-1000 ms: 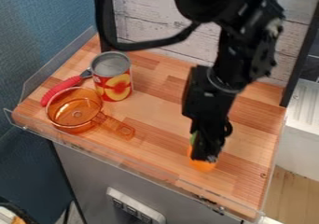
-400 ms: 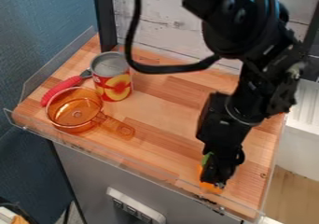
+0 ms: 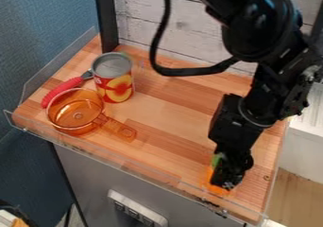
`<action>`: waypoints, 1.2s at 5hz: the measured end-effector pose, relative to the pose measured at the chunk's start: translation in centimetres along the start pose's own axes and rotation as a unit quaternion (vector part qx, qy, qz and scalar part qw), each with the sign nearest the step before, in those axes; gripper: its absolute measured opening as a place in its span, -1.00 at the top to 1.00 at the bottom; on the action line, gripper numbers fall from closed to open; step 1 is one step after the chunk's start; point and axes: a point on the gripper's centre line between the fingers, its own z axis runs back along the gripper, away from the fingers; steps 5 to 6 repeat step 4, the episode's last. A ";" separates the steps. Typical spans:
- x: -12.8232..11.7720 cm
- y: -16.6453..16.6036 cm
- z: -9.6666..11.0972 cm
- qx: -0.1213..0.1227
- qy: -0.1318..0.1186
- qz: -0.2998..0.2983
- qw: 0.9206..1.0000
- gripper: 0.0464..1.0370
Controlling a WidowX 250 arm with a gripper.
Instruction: Move the salt shaker to the bottom right corner of the table
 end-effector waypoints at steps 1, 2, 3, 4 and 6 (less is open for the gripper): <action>-0.1 0.0 0.2 0.005 0.000 -0.006 1.000 -0.95; 0.2 0.1 1.2 0.002 0.004 -0.008 1.000 -0.94; 1.0 -0.4 3.1 -0.011 0.018 -0.004 1.000 -0.93; 2.3 -0.6 6.0 -0.037 0.035 0.020 0.998 -0.93; 2.3 -0.6 6.0 -0.037 0.035 0.020 0.998 -0.93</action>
